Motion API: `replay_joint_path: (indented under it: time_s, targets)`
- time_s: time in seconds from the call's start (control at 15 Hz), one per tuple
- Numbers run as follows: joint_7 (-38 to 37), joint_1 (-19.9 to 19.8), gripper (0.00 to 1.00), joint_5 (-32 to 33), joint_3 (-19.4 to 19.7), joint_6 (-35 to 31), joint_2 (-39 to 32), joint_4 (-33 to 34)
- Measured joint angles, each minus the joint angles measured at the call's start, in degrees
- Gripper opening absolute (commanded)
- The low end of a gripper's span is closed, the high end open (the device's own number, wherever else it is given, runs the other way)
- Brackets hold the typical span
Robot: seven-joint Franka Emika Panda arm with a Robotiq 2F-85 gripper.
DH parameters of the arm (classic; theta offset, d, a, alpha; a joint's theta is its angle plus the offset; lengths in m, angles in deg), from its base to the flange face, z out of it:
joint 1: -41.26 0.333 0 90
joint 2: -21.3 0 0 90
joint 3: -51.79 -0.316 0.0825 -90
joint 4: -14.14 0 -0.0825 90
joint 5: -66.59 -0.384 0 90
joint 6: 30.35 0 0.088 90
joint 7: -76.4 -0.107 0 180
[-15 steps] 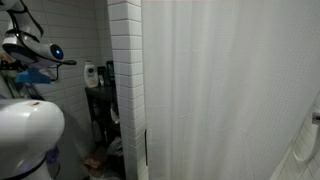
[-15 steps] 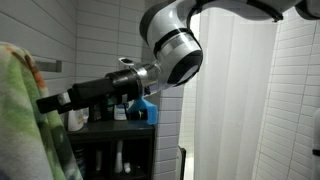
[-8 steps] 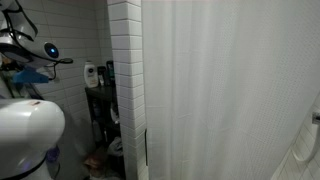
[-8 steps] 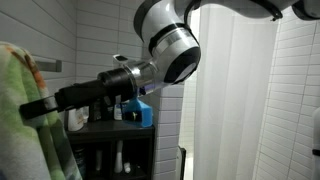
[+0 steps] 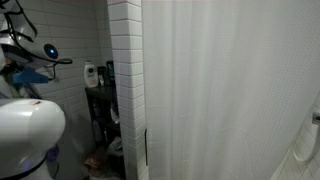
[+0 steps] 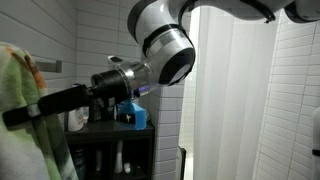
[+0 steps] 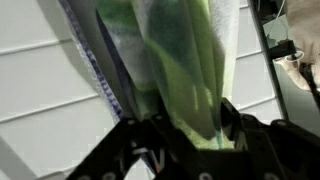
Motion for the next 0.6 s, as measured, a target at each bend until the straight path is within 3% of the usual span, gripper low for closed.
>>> replay_joint_path:
  time_s: [0.2,0.6]
  targets:
    - [0.13,0.05,0.02,0.0,0.01,-0.8,-0.42,0.63]
    - [0.31,0.16,0.04,0.0,0.01,-1.37,-0.58,1.21]
